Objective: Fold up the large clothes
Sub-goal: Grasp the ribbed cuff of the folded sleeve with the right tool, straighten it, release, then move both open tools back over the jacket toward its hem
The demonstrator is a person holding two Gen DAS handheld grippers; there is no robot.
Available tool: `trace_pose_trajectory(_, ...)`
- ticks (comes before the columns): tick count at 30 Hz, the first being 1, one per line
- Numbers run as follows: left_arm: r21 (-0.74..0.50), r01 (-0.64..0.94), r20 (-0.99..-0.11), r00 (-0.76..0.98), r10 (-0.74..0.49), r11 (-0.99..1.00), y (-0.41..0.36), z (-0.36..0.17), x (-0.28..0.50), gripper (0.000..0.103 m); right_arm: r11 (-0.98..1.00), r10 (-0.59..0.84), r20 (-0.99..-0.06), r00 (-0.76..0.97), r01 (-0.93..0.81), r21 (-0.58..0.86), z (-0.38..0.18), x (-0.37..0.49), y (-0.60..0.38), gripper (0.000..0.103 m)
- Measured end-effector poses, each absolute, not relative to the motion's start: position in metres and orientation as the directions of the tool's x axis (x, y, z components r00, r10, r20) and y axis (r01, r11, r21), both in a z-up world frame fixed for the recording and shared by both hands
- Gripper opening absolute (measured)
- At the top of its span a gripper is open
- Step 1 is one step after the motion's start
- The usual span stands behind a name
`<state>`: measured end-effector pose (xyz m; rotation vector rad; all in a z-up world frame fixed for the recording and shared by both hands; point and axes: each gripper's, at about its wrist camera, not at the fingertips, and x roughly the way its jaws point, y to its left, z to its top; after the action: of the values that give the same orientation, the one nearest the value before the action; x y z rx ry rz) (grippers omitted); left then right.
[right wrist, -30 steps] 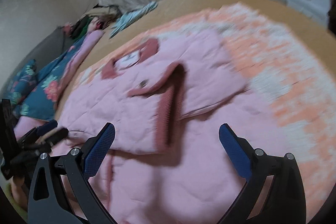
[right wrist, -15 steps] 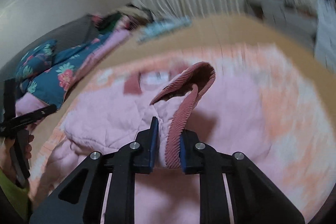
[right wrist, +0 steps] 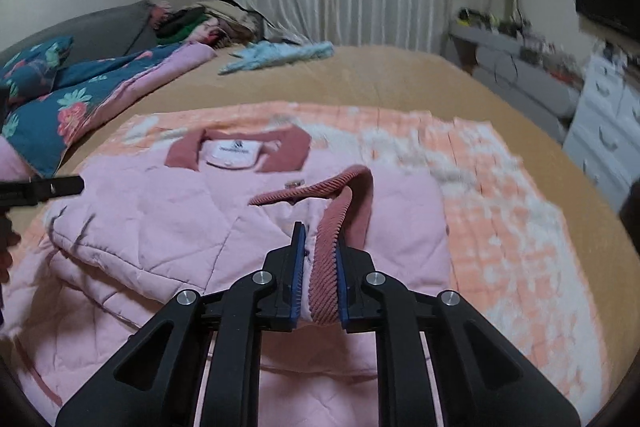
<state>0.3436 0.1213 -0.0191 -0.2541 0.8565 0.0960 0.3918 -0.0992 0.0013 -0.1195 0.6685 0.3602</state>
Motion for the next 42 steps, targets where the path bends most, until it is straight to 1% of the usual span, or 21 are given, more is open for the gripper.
trace_pose_trajectory(3,-0.214,-0.173,-0.772,0.633,-0.057,0.961,0.113,-0.031,0.348,0.092,0.938,0.276,-0.652,0.706,-0.346,0.023,-0.008,0.398,-0.096,0.013)
trace_pose_trajectory(4,-0.213,-0.172,-0.776,0.628,-0.060,0.962,0.110,-0.034,0.348,0.092,0.942,0.276,-0.675,0.684,-0.333,0.047,-0.014,0.400,-0.097,0.015)
trace_pose_trajectory(6,-0.197,-0.175,-0.792,0.608,-0.051,0.965,0.107,-0.043,0.351,0.092,0.946,0.280,-0.701,0.656,-0.311,0.088,-0.023,0.403,-0.103,0.021)
trace_pose_trajectory(8,-0.188,-0.186,-0.801,0.598,-0.041,0.964,0.107,-0.052,0.352,0.092,0.953,0.279,-0.706,0.651,-0.279,0.119,-0.024,0.403,-0.110,0.038)
trace_pose_trajectory(10,-0.197,-0.193,-0.803,0.594,-0.046,0.961,0.110,-0.060,0.354,0.092,0.954,0.291,-0.679,0.674,-0.262,0.148,-0.014,0.399,-0.117,0.044)
trace_pose_trajectory(12,-0.200,-0.196,-0.806,0.590,-0.048,0.960,0.112,-0.066,0.356,0.093,0.945,0.315,-0.645,0.696,-0.292,0.147,-0.001,0.391,-0.115,0.049)
trace_pose_trajectory(14,-0.200,-0.197,-0.808,0.587,-0.048,0.960,0.113,-0.072,0.357,0.093,0.931,0.335,-0.628,0.703,-0.352,0.103,0.008,0.384,-0.101,0.063)
trace_pose_trajectory(15,-0.193,-0.196,-0.810,0.585,-0.044,0.961,0.113,-0.073,0.358,0.093,0.923,0.346,-0.628,0.697,-0.372,0.096,0.009,0.382,-0.096,0.066)
trace_pose_trajectory(17,-0.179,-0.193,-0.813,0.582,-0.034,0.965,0.112,-0.077,0.359,0.094,0.900,0.378,-0.648,0.661,-0.427,0.088,0.005,0.380,-0.079,0.067)
trace_pose_trajectory(20,-0.181,-0.194,-0.814,0.580,-0.036,0.964,0.114,-0.079,0.361,0.095,0.880,0.381,-0.682,0.624,-0.472,0.059,-0.005,0.381,-0.059,0.067)
trace_pose_trajectory(21,-0.184,-0.194,-0.813,0.581,-0.039,0.964,0.115,-0.079,0.361,0.095,0.878,0.372,-0.697,0.614,-0.476,0.049,-0.009,0.383,-0.055,0.067)
trace_pose_trajectory(22,-0.187,-0.192,-0.813,0.581,-0.042,0.963,0.115,-0.080,0.361,0.095,0.880,0.352,-0.730,0.586,-0.473,0.045,-0.017,0.387,-0.052,0.067)
trace_pose_trajectory(24,-0.190,-0.188,-0.811,0.584,-0.046,0.964,0.115,-0.080,0.360,0.095,0.889,0.327,-0.779,0.535,-0.453,0.062,-0.035,0.397,-0.053,0.067)
trace_pose_trajectory(25,-0.190,-0.187,-0.810,0.584,-0.047,0.964,0.115,-0.080,0.360,0.095,0.893,0.331,-0.793,0.512,-0.441,0.088,-0.045,0.403,-0.057,0.069)
trace_pose_trajectory(30,-0.182,-0.178,-0.812,0.582,-0.046,0.967,0.111,-0.075,0.355,0.095,0.897,0.361,-0.793,0.490,-0.416,0.151,-0.064,0.411,-0.064,0.069)
trace_pose_trajectory(34,-0.188,-0.178,-0.812,0.582,-0.051,0.966,0.108,-0.066,0.345,0.094,0.898,0.367,-0.790,0.491,-0.407,0.164,-0.061,0.409,-0.065,0.069)
trace_pose_trajectory(36,-0.198,-0.190,-0.810,0.584,-0.051,0.962,0.108,-0.060,0.338,0.094,0.898,0.377,-0.787,0.488,-0.400,0.182,-0.057,0.407,-0.067,0.071)
trace_pose_trajectory(37,-0.202,-0.193,-0.809,0.586,-0.053,0.960,0.108,-0.058,0.335,0.094,0.898,0.383,-0.786,0.485,-0.395,0.194,-0.053,0.405,-0.070,0.073)
trace_pose_trajectory(38,-0.208,-0.194,-0.806,0.589,-0.056,0.959,0.107,-0.055,0.332,0.094,0.895,0.395,-0.781,0.483,-0.393,0.210,-0.048,0.401,-0.072,0.079)
trace_pose_trajectory(41,-0.233,-0.196,-0.797,0.599,-0.072,0.952,0.107,-0.047,0.324,0.094,0.895,0.403,-0.764,0.504,-0.389,0.216,-0.035,0.389,-0.077,0.089)
trace_pose_trajectory(42,-0.241,-0.196,-0.795,0.601,-0.078,0.951,0.107,-0.044,0.322,0.094,0.898,0.401,-0.758,0.515,-0.386,0.212,-0.030,0.384,-0.080,0.091)
